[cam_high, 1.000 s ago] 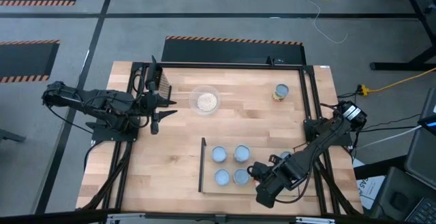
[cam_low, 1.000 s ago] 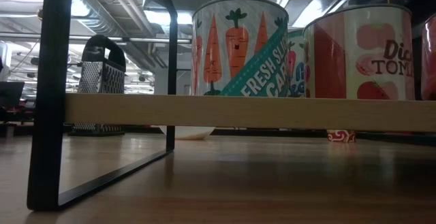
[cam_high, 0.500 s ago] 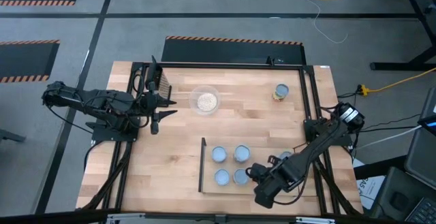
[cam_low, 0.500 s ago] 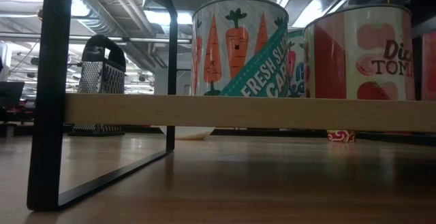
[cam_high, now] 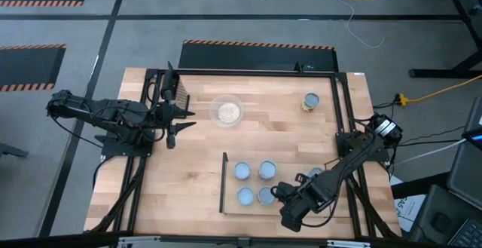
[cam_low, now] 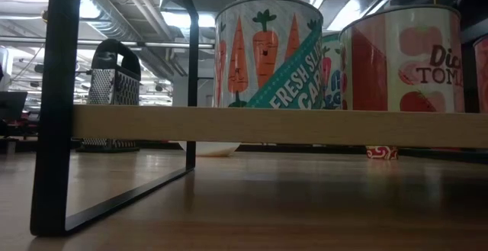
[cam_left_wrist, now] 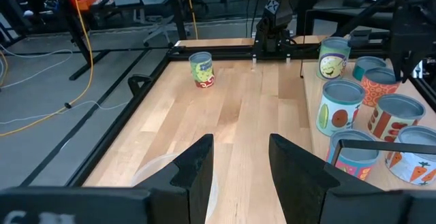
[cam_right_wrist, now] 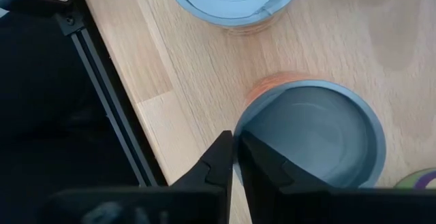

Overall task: Pick and place cans onto a shelf
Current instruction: Put the orange canned on the shelf

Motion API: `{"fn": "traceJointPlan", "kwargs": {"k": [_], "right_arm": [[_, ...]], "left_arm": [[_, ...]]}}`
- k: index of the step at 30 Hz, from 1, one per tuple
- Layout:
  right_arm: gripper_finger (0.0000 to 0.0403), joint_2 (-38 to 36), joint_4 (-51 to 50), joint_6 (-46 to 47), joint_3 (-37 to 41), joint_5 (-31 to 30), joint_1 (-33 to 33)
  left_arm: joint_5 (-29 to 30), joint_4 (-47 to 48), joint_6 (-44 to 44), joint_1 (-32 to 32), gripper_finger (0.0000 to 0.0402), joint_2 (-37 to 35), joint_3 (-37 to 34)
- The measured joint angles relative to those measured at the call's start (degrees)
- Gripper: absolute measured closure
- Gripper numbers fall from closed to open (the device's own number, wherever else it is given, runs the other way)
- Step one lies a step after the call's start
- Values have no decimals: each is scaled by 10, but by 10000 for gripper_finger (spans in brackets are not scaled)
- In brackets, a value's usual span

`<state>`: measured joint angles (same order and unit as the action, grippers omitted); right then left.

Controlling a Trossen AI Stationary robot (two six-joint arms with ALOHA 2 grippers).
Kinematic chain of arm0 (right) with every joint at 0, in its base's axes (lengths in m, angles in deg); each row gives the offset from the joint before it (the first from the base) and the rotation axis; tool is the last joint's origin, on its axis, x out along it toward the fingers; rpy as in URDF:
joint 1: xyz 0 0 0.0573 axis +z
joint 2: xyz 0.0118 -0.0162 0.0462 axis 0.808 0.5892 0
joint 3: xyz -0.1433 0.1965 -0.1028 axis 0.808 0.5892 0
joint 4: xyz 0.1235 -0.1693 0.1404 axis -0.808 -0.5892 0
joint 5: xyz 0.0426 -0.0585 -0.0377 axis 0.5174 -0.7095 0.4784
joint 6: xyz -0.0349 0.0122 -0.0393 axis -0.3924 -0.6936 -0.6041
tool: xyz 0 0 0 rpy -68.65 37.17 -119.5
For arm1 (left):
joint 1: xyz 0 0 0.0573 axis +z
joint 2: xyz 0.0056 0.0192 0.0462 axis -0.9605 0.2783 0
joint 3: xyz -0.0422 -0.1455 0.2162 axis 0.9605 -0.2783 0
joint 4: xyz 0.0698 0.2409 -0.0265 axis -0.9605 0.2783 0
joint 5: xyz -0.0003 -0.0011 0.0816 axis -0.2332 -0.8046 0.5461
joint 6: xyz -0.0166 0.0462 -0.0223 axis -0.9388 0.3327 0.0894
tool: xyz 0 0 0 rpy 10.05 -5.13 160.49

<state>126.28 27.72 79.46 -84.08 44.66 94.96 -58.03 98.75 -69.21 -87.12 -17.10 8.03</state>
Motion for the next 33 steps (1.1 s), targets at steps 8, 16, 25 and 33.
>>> {"fn": "traceJointPlan", "kwargs": {"k": [8, 16, 25, 33], "right_arm": [[368, 0, 4, 0, 0, 0, 0], [367, 1, 15, 0, 0, 0, 0], [320, 1, 20, 1, 0, 0, 0], [315, 1, 19, 1, 0, 0, 0]], "left_arm": [[0, 0, 0, 0, 266, 0, 0], [0, 0, 0, 0, 266, 0, 0], [0, 0, 0, 0, 266, 0, 0], [0, 0, 0, 0, 266, 0, 0]]}}
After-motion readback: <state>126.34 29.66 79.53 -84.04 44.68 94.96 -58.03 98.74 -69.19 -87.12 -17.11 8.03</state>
